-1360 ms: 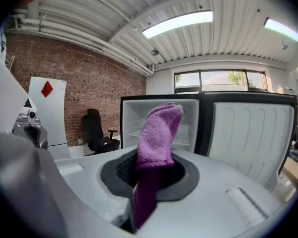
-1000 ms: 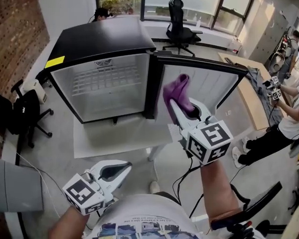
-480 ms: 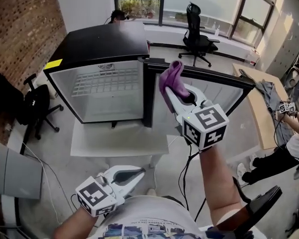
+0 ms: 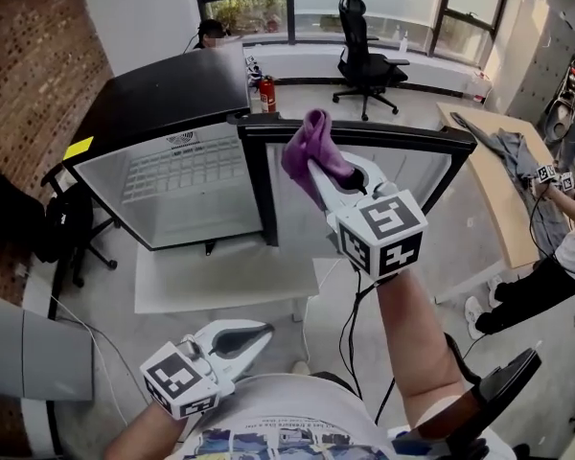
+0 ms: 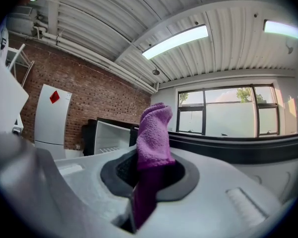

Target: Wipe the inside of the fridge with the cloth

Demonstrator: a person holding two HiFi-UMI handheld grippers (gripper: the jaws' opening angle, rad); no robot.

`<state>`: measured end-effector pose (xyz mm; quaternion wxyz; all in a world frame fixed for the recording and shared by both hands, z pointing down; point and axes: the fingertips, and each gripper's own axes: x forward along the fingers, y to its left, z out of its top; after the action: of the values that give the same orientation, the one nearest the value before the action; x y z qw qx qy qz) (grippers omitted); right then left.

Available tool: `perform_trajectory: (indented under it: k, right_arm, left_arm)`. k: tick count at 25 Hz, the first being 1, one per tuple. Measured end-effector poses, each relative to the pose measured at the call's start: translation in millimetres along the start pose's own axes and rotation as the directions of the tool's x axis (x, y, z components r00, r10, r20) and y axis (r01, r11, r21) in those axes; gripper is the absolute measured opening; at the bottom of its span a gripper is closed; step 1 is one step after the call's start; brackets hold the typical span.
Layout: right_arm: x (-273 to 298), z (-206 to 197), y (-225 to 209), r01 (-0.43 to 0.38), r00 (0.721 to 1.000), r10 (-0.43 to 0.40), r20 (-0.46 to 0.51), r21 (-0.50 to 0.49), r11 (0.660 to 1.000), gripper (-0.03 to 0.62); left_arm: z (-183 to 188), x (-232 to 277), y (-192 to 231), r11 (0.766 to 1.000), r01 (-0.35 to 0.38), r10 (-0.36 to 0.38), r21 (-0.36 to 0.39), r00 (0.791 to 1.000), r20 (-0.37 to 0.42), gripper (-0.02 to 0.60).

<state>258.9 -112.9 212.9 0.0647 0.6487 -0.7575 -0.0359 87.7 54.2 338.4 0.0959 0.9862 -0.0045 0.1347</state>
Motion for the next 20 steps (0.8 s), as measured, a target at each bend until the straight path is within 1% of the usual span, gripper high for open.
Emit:
perform_trajectory:
  k: [4,11,16,20]
  right_arm:
    - [-15,-5,-22,0.053,0.999,-0.053,-0.013,0.002,0.999,0.054]
    - [-55,-13,-65,0.154,0.988,-0.154,-0.029,0.013,0.988,0.054]
    - [-83,-19,-99,0.234,0.971,-0.233,-0.05,0.01,0.972,0.054]
    - [-109,-24,-127,0.294,0.954,-0.293,-0.065,0.006,0.956,0.054]
  left_arm:
    - [2,6,-1,1.0,0.022,-0.022,0.009,1.0,-0.013,0.006]
    - [3,26,-13,0.995,0.091,-0.09,0.034,0.995,-0.039,0.006]
    - [6,39,-23,0.992,0.125,-0.123,0.033,0.991,-0.05,0.006]
    - [6,49,-32,0.99,0.137,-0.135,0.031,0.989,-0.056,0.006]
